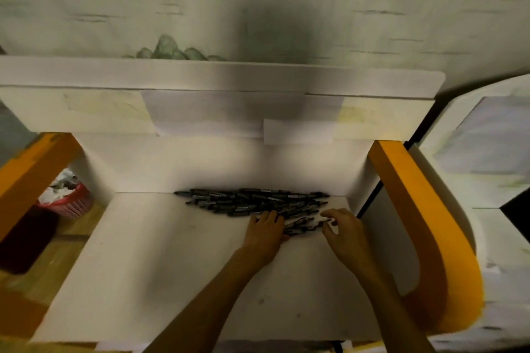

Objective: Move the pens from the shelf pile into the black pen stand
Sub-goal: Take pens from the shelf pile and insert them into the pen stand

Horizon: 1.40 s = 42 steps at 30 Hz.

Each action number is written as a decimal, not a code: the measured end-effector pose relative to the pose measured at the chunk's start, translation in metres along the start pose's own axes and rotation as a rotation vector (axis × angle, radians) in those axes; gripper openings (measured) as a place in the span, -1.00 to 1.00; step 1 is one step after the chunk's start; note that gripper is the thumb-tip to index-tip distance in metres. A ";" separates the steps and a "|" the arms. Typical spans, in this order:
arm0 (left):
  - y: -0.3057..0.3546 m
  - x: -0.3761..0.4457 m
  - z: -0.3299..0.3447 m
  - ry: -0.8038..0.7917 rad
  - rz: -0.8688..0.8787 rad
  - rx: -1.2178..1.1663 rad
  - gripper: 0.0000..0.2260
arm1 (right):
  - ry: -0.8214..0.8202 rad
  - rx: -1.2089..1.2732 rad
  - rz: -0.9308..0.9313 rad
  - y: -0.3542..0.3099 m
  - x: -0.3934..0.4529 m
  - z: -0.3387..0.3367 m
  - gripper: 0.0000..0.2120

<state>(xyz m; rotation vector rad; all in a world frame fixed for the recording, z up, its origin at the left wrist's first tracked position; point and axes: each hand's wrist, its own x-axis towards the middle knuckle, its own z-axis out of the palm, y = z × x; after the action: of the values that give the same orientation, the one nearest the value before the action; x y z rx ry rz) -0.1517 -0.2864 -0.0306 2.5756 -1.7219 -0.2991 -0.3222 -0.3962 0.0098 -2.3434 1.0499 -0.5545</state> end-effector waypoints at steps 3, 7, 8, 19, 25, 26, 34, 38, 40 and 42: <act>-0.010 -0.009 -0.003 -0.025 0.009 0.010 -0.61 | -0.010 0.020 0.013 0.000 -0.001 0.001 -0.76; -0.025 -0.022 -0.008 -0.057 -0.036 -0.018 -0.62 | -0.015 0.039 0.036 0.004 -0.001 -0.003 -0.76; -0.027 -0.024 -0.009 -0.051 -0.046 -0.036 -0.62 | -0.020 0.037 0.046 0.006 -0.001 -0.004 -0.76; 0.007 -0.009 -0.008 -0.081 -0.149 -0.117 -0.35 | -0.029 0.043 0.053 0.006 -0.001 -0.004 -0.75; 0.012 -0.005 -0.003 -0.141 -0.143 -0.004 -0.46 | -0.032 0.031 0.030 0.005 0.002 -0.002 -0.75; 0.013 -0.006 -0.002 -0.114 -0.143 -0.011 -0.50 | -0.030 0.034 0.025 0.005 0.003 -0.001 -0.75; -0.001 -0.028 -0.002 0.426 -0.300 -0.764 -0.92 | -0.019 -0.010 -0.018 -0.008 0.011 -0.002 -0.76; -0.008 -0.026 -0.011 0.761 -0.436 -1.096 -0.81 | -0.019 -0.015 -0.051 -0.011 0.015 -0.002 -0.79; -0.010 -0.025 -0.016 0.875 -0.455 -1.208 -0.78 | -0.018 -0.014 -0.055 -0.011 0.016 0.000 -0.78; -0.008 -0.026 -0.020 0.902 -0.435 -1.270 -0.79 | -0.019 -0.026 -0.066 -0.010 0.016 0.002 -0.78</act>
<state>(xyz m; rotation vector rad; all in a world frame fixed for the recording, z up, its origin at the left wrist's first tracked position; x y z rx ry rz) -0.1505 -0.2612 -0.0086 1.5900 -0.3600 -0.1109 -0.3054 -0.4024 0.0168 -2.4087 0.9804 -0.5449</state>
